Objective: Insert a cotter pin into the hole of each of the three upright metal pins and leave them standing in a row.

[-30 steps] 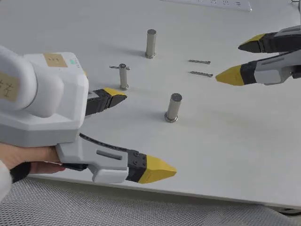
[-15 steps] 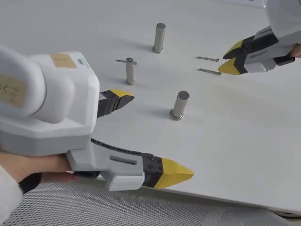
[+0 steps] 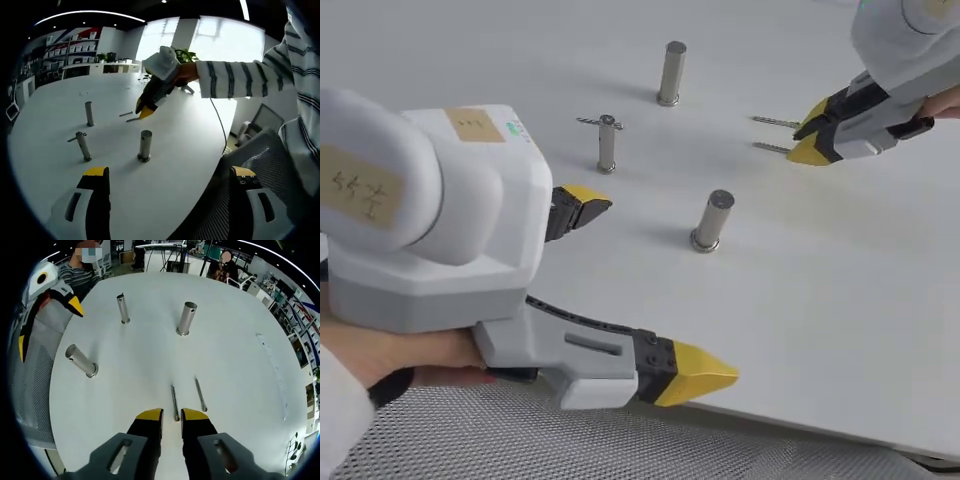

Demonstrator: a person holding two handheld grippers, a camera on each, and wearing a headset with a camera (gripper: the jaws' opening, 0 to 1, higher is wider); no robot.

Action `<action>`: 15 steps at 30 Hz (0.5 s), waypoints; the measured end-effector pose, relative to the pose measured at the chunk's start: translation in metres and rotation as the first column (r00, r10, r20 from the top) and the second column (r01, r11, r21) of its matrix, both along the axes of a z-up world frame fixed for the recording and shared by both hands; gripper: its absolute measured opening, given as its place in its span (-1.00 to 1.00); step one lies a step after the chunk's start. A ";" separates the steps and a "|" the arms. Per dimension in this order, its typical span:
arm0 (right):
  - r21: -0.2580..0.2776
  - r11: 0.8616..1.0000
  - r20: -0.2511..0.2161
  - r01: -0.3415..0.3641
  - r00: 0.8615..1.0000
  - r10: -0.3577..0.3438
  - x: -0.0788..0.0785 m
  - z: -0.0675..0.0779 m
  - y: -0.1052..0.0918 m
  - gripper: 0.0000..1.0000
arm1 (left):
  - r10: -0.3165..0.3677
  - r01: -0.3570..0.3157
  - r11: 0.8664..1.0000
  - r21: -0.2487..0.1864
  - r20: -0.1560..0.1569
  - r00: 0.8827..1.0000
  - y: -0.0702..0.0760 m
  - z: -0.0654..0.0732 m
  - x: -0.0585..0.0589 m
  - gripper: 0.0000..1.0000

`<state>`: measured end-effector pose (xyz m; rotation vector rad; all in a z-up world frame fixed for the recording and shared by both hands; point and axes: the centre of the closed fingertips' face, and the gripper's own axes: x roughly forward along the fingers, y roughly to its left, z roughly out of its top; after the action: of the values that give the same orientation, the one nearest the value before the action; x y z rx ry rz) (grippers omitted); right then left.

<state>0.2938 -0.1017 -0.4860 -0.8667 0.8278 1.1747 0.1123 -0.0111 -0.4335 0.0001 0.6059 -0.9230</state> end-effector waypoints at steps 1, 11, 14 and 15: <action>-0.003 1.000 -0.006 0.000 1.000 0.000 0.000 -0.001 0.000 -0.83 | 0.002 -0.002 1.000 0.007 0.000 1.000 0.000 -0.001 0.000 0.97; -0.073 0.997 -0.002 -0.039 0.999 0.039 0.007 -0.009 -0.002 -0.92 | 0.037 -0.037 0.999 0.025 -0.002 0.999 0.006 -0.003 0.004 0.97; -0.072 0.997 -0.010 -0.043 0.999 0.042 0.007 -0.008 0.003 -0.95 | 0.055 -0.055 0.998 0.016 0.005 0.998 0.008 -0.001 0.007 0.97; -0.076 0.996 -0.015 -0.049 0.999 0.048 0.007 -0.008 0.004 -0.96 | 0.056 -0.056 0.998 0.014 0.007 0.998 0.008 0.000 0.008 0.96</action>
<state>0.3005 -0.0981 -0.4942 -0.9477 0.8713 1.1986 0.1202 -0.0029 -0.4339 -0.0013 0.6030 -0.8638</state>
